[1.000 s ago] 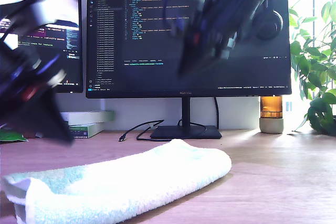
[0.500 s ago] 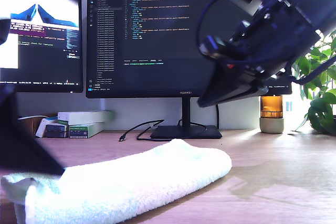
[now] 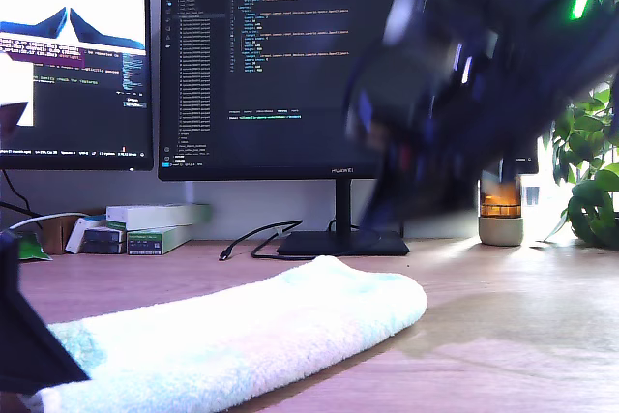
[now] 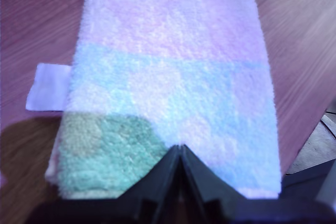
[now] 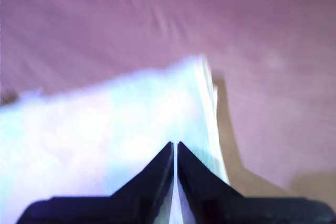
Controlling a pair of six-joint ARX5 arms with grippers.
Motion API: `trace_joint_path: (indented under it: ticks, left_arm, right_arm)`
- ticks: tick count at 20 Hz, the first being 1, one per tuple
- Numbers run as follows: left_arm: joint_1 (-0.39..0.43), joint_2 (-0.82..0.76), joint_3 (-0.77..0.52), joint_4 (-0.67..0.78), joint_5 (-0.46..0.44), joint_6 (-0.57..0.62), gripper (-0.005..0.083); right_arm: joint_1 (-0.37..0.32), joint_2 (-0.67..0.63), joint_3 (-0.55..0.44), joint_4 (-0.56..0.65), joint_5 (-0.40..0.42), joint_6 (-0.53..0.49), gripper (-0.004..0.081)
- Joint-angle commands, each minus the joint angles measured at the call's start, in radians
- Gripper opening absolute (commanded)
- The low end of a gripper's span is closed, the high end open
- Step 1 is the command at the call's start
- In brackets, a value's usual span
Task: Fold the tea towel to a neat square and place it to the right
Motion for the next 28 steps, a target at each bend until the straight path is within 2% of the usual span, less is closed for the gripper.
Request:
trace_joint_path:
  ticks: [1,7,12,15,21,28]
  left_arm:
    - [-0.002,0.035,-0.015,-0.015,-0.004,-0.003,-0.0014]
    - [-0.002,0.042,-0.015,0.000,0.040,-0.045,-0.0019]
    - [-0.002,0.042,-0.015,0.010,0.072,-0.113,-0.0019]
    - [-0.003,0.042,-0.015,0.018,0.124,-0.117,-0.0019]
    - [-0.002,0.047,-0.015,0.127,0.083,-0.174,-0.0019]
    - [-0.003,0.182,-0.015,0.193,0.069,-0.181,-0.0019]
  right_arm:
    - [0.004,0.021,0.027,0.008,-0.018,0.023,-0.0013]
    - [0.003,0.150,0.084,0.003,-0.021,-0.005,-0.0013]
    - [0.002,0.264,0.198,-0.135,-0.056,-0.121,-0.0013]
    - [0.001,0.317,0.278,-0.149,-0.069,-0.146,-0.0013]
    - [0.010,0.389,0.425,-0.206,-0.098,-0.166,-0.0013]
    - [0.018,0.405,0.447,-0.171,-0.107,-0.211,-0.0013]
